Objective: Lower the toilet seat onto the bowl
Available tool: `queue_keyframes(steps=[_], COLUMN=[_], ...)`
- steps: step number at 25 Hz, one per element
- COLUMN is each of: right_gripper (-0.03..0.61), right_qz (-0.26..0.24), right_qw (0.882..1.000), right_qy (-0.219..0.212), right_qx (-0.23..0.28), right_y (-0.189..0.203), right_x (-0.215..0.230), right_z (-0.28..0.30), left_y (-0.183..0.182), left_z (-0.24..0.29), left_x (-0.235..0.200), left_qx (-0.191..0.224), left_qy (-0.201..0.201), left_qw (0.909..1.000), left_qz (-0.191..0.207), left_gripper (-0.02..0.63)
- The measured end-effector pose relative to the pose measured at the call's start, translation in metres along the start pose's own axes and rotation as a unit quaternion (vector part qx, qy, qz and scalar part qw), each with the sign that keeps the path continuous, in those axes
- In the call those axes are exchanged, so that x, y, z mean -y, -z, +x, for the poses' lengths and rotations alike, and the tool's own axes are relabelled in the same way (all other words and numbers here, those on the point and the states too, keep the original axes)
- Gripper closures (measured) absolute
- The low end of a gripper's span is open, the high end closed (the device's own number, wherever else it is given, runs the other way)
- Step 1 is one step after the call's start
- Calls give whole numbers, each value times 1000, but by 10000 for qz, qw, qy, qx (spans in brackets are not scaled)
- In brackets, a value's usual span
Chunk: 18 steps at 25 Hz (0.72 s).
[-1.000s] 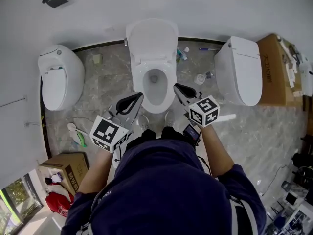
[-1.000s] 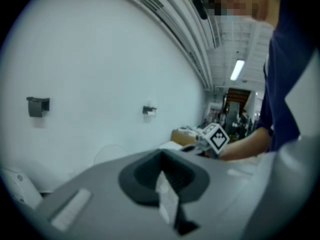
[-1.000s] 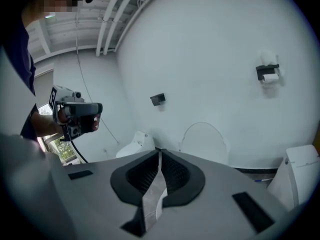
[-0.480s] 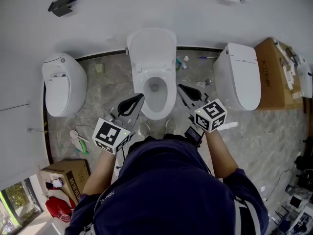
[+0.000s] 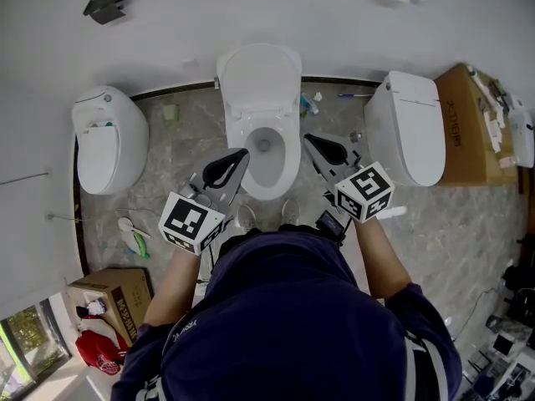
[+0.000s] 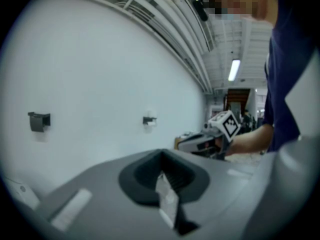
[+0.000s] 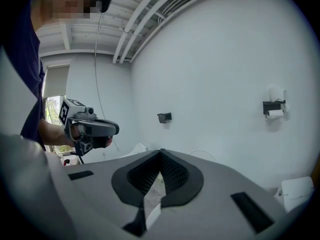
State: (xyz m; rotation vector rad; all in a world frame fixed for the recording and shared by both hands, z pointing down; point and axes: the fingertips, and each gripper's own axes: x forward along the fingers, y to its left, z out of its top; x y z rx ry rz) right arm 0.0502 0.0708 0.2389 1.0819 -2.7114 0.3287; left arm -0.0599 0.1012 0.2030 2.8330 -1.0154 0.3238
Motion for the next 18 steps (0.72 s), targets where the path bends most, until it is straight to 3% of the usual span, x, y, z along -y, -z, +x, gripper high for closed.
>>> queue_keyframes(steps=[18], right_gripper=[571], right_qz=[-80], right_qw=[10000], right_qy=[-50], right_qx=[1], right_y=[-11], right_x=[-3], right_z=[7], left_y=[-2], left_z=[2], left_x=[-10], left_qx=[28], left_qy=[-20], left_qw=[10000], left_qz=[-29], left_gripper=[611])
